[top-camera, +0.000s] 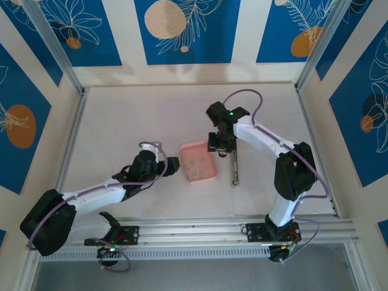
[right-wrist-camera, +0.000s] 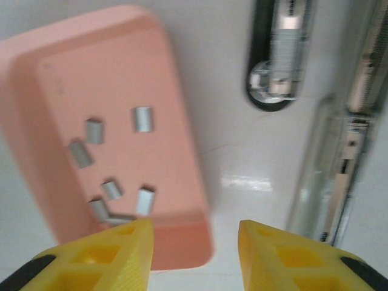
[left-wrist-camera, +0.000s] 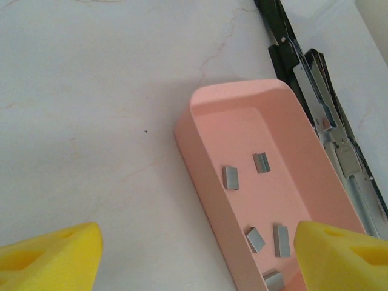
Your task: Load the staples into the stapler
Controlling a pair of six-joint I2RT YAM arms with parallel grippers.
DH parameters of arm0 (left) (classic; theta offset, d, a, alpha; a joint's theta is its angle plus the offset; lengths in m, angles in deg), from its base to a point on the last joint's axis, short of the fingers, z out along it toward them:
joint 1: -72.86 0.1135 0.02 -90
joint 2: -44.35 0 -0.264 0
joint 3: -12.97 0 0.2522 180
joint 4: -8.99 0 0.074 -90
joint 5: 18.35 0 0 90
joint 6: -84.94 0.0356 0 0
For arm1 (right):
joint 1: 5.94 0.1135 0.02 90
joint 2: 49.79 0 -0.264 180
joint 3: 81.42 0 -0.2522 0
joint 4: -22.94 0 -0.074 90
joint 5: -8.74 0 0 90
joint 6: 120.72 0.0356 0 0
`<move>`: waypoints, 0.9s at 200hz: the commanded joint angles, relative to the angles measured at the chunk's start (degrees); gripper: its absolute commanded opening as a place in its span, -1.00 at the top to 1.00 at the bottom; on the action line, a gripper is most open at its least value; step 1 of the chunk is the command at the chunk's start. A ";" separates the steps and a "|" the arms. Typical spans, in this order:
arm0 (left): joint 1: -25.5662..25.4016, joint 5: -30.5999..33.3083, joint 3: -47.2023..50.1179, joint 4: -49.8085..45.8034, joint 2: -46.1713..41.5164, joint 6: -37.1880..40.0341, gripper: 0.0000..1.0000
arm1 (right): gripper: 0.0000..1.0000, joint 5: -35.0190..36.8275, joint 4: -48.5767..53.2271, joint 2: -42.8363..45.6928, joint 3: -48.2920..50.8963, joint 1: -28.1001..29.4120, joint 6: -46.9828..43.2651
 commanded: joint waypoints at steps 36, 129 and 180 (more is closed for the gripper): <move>1.93 -0.09 1.48 -1.33 -4.98 -1.22 -0.64 | 0.15 -3.51 1.70 -12.85 -11.01 7.51 4.70; 5.24 1.35 3.88 -5.72 -11.66 0.23 -0.66 | 0.16 -5.07 2.88 -25.43 -20.39 8.71 5.06; 6.13 0.43 3.80 -5.73 -11.62 0.76 -0.66 | 0.18 -4.55 2.81 -27.32 -20.37 8.13 5.21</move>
